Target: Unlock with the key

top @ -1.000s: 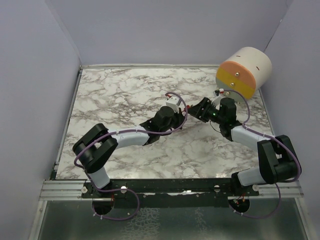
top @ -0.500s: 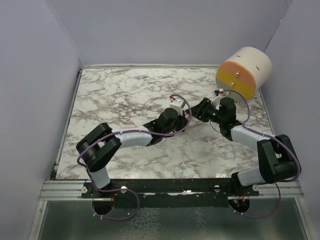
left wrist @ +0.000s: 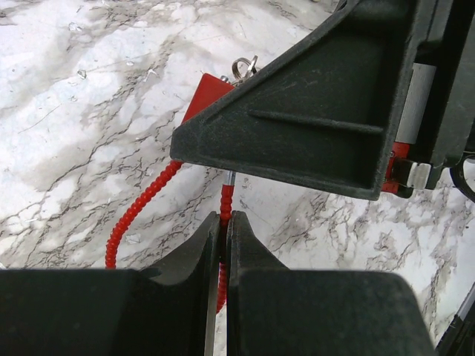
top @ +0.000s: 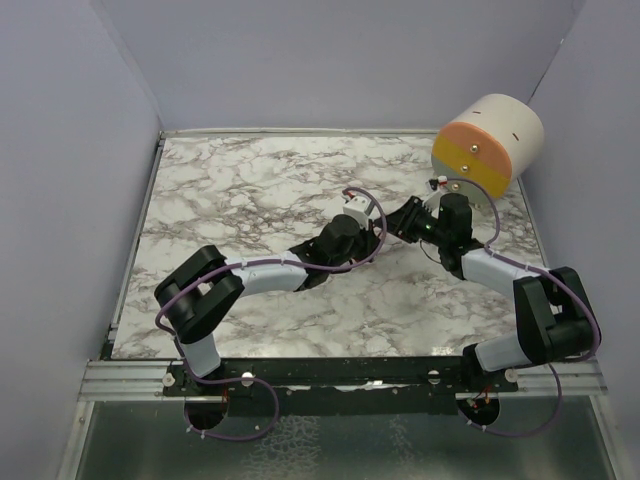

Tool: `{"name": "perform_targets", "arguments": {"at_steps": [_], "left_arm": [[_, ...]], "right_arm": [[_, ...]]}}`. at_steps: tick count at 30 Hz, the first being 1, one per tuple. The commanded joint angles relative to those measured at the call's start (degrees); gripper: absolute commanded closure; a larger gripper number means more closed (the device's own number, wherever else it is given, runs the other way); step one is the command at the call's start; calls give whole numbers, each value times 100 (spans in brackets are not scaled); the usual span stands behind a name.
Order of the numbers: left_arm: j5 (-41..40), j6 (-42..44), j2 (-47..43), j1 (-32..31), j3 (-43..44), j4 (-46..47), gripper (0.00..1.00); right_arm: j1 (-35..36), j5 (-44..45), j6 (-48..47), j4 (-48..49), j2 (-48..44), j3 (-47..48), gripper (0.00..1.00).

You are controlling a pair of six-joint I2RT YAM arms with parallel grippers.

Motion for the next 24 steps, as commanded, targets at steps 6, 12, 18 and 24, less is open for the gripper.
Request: {"name": "perform_targets", "arguments": {"at_steps": [6,12,18,24], "left_arm": [[-115,73,15,-62,189,111,100],[-302,104,-26,-51,147,74,100],[-471,173,-82,92,100,-71,100],[-471,139,-175,326,-56,-82,100]], "right_arm": [[-26,-18,-62,-11,68,145,94],[-26,67,-37,-13,10,84,99],[-26,122,-61,-53,-104,33,99],[-26,227,-69,-71,-220,-33,99]]}}
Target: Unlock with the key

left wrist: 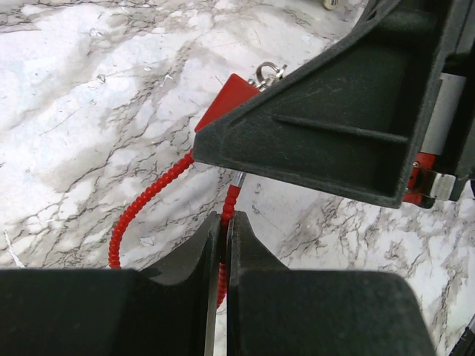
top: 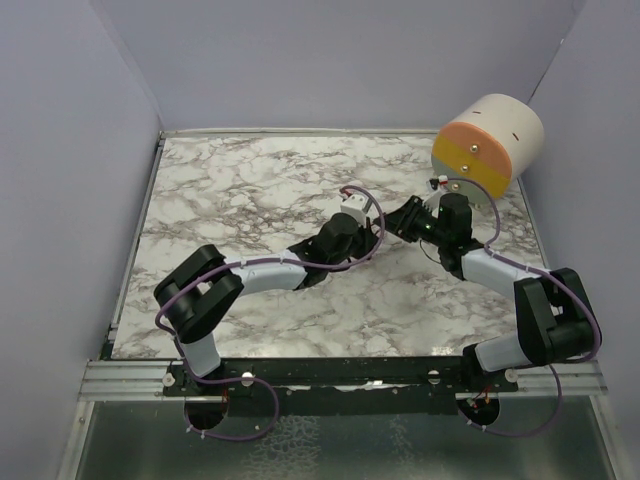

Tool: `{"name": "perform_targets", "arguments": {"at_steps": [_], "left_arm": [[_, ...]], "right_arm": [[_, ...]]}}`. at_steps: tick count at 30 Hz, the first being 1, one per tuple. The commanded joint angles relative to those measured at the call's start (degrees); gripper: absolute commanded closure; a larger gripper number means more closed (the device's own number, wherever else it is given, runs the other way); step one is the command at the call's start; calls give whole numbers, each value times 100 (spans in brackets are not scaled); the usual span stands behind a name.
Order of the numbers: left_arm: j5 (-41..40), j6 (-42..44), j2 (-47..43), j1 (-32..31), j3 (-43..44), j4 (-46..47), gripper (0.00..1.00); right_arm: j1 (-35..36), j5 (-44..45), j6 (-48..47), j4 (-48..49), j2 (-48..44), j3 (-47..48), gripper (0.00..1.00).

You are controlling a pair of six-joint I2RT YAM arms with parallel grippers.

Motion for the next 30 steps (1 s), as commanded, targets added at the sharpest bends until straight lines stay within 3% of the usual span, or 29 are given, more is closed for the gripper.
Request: {"name": "perform_targets", "arguments": {"at_steps": [1,30], "left_arm": [[-310,60,-177,270,-105,-37,100],[132,554,218,616,493,-41,100]], "right_arm": [[-13,124,-78,-63,-206,-44,99],[-14,-316,-216,25,-65,-46,99]]}}
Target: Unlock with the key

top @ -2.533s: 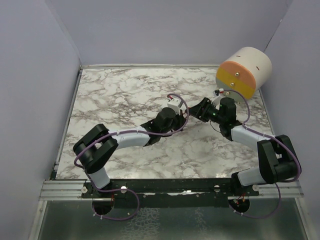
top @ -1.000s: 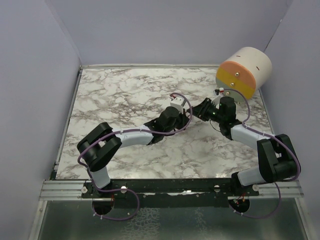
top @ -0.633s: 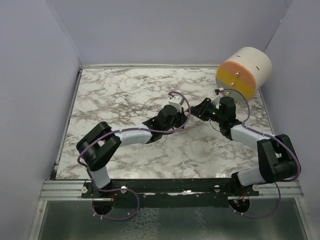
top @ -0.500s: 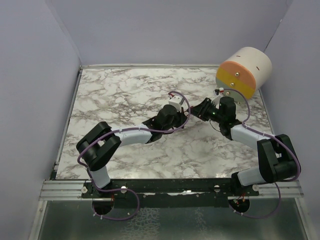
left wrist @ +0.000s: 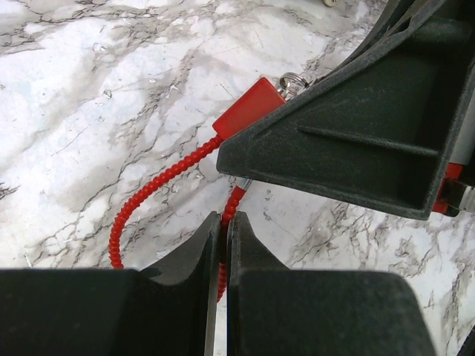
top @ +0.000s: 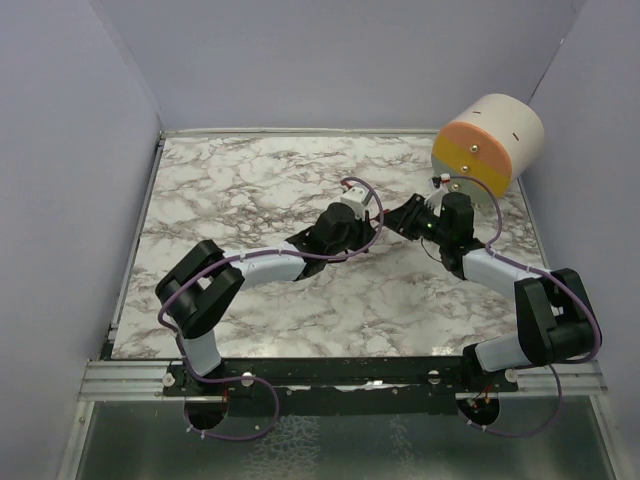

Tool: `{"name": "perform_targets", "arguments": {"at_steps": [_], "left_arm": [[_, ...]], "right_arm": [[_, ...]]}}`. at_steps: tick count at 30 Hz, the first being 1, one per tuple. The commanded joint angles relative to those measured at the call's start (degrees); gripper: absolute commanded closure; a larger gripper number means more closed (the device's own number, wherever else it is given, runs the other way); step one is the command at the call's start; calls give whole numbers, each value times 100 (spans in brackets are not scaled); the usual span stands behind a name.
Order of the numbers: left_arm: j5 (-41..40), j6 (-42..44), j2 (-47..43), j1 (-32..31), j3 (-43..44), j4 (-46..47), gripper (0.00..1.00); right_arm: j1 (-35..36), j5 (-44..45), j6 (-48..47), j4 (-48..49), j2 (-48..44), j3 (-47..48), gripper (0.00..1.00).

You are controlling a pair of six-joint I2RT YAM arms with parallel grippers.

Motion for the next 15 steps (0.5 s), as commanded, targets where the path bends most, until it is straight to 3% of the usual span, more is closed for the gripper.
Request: {"name": "perform_targets", "arguments": {"at_steps": [1,15], "left_arm": [[-357,382,151,266,270,122,100],[-82,953,43,267,-164,276,100]], "right_arm": [[-5,-357,-139,-109,-36,-47,99],[-124,-623,9,147,71,-119,99]]}}
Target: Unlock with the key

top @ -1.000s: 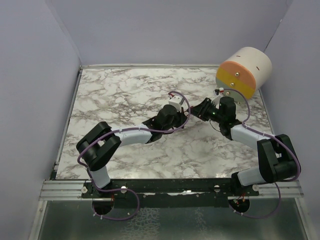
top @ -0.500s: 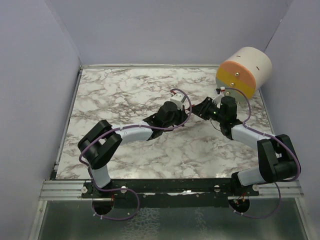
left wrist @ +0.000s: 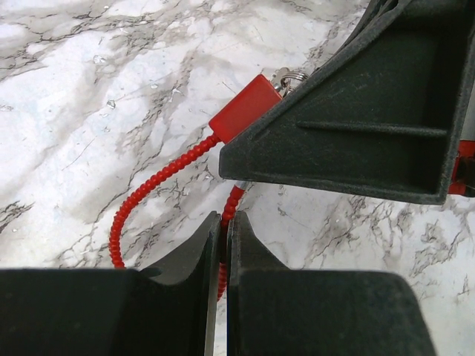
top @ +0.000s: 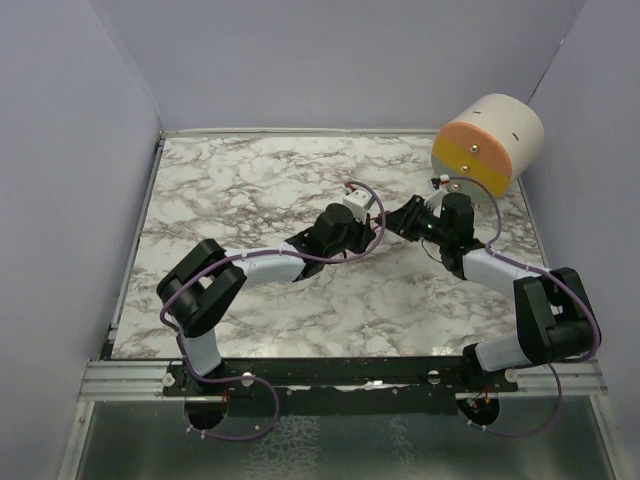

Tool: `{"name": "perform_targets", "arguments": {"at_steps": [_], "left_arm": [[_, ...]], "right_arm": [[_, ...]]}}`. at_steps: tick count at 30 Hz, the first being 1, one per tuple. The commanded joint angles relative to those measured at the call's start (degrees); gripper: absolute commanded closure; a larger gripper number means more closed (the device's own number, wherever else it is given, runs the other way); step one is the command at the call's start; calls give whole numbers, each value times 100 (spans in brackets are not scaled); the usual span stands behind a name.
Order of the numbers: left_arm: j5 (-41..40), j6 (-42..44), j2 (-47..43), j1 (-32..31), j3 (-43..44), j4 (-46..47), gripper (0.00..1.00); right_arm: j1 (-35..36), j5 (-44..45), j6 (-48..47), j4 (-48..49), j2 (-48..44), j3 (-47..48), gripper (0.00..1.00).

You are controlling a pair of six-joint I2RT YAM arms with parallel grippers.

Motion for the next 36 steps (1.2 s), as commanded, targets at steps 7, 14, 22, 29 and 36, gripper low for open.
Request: {"name": "perform_targets", "arguments": {"at_steps": [7,14,22,29,36], "left_arm": [[33,891,-165,216,-273,297,100],[457,1284,-314,206,-403,536,100],[830,1742,-365,149,-534,724,100],[706,1913,-365,117,-679,892,100],[849,1769,-363,92,-674,923,83]], "right_arm": [[-145,-729,-145,120,56,-51,99],[-181,-856,-227,111,130,-17,99],[-261,-1014,-336,69,157,10,99],[-303,-1080,-373,29,175,11,99],[-315,-1049,-306,67,123,-4,99]]}}
